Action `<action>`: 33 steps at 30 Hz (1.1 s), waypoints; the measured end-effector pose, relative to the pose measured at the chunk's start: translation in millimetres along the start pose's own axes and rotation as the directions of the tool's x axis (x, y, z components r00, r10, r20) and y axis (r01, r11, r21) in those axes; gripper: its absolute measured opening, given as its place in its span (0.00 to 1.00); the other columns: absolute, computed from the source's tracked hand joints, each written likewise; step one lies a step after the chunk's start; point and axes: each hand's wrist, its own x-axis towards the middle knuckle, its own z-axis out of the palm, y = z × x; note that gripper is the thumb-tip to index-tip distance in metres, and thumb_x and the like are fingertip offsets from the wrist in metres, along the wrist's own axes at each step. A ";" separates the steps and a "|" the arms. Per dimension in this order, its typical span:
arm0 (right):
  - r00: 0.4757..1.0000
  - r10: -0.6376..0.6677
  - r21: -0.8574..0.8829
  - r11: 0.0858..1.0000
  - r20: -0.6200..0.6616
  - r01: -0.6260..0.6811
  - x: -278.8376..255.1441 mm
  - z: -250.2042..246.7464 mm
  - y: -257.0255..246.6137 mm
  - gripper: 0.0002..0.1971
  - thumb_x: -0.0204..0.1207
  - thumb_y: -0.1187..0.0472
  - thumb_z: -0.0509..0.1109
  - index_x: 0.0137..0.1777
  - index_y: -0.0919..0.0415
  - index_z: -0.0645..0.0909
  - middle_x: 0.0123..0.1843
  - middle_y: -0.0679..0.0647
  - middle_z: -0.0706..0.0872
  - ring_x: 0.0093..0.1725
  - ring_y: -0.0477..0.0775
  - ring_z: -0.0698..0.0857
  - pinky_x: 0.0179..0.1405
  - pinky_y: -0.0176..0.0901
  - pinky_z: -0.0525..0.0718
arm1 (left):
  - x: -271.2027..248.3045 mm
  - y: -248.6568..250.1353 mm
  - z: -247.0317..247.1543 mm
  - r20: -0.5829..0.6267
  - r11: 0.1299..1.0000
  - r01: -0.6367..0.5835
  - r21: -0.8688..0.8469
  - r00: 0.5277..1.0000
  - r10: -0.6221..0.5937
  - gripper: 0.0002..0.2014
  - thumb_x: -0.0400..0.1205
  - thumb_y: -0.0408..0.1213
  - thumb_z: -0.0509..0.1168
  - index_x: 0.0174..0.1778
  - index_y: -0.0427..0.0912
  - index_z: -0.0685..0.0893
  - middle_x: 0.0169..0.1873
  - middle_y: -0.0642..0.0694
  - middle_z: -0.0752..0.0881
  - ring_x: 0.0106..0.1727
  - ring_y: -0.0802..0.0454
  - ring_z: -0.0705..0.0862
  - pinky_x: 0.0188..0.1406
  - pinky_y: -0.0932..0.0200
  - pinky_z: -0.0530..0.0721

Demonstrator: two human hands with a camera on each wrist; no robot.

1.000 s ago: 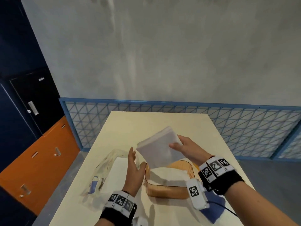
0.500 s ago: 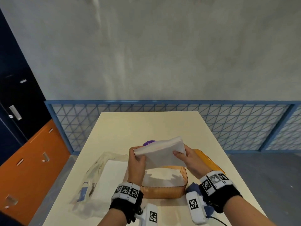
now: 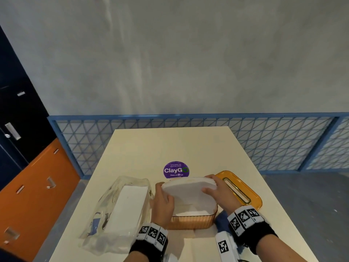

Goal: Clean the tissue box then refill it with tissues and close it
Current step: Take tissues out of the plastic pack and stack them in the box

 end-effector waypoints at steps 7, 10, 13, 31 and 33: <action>0.989 0.147 -0.164 0.975 -0.033 -0.150 1.7 5.8 8.7 0.16 0.76 0.67 0.69 0.63 0.60 0.74 0.60 0.52 0.82 0.55 0.50 0.79 0.54 0.40 0.79 | 7.5 -7.4 2.8 -0.024 0.985 0.042 0.167 0.999 -0.038 0.08 0.82 0.36 0.59 0.55 0.48 0.70 0.40 0.56 0.81 0.52 0.42 0.83 0.68 0.36 0.73; 0.977 0.200 -0.085 0.975 -0.066 -0.206 12.3 4.1 6.8 0.15 0.76 0.66 0.70 0.62 0.61 0.75 0.61 0.57 0.83 0.53 0.53 0.81 0.50 0.41 0.79 | 16.4 1.6 0.6 -0.063 0.915 0.123 0.384 0.992 -0.107 0.15 0.84 0.38 0.57 0.66 0.47 0.68 0.50 0.49 0.87 0.57 0.45 0.83 0.70 0.46 0.67; 0.969 0.243 -0.301 0.921 -0.046 -0.246 18.1 12.2 3.5 0.21 0.76 0.66 0.69 0.68 0.66 0.72 0.65 0.61 0.82 0.62 0.59 0.81 0.53 0.42 0.77 | 19.8 7.6 0.1 -0.027 0.774 0.133 0.619 0.988 -0.149 0.21 0.84 0.38 0.57 0.72 0.49 0.63 0.55 0.46 0.86 0.60 0.47 0.81 0.69 0.47 0.64; 0.922 0.237 -0.816 0.565 0.306 0.125 11.9 36.5 3.1 0.26 0.82 0.63 0.63 0.79 0.49 0.65 0.80 0.57 0.65 0.79 0.60 0.66 0.78 0.50 0.67 | 43.4 2.6 11.6 0.624 0.495 -0.441 0.749 0.721 -0.302 0.33 0.82 0.34 0.64 0.81 0.53 0.59 0.75 0.37 0.68 0.78 0.38 0.67 0.76 0.47 0.70; 0.911 0.321 -0.821 0.569 0.257 0.031 17.7 42.1 5.2 0.23 0.85 0.49 0.53 0.78 0.53 0.67 0.79 0.58 0.68 0.78 0.59 0.69 0.77 0.48 0.68 | 46.1 5.2 12.6 0.615 0.471 -0.432 0.769 0.702 -0.360 0.31 0.84 0.35 0.61 0.82 0.52 0.58 0.78 0.37 0.66 0.79 0.39 0.66 0.77 0.48 0.69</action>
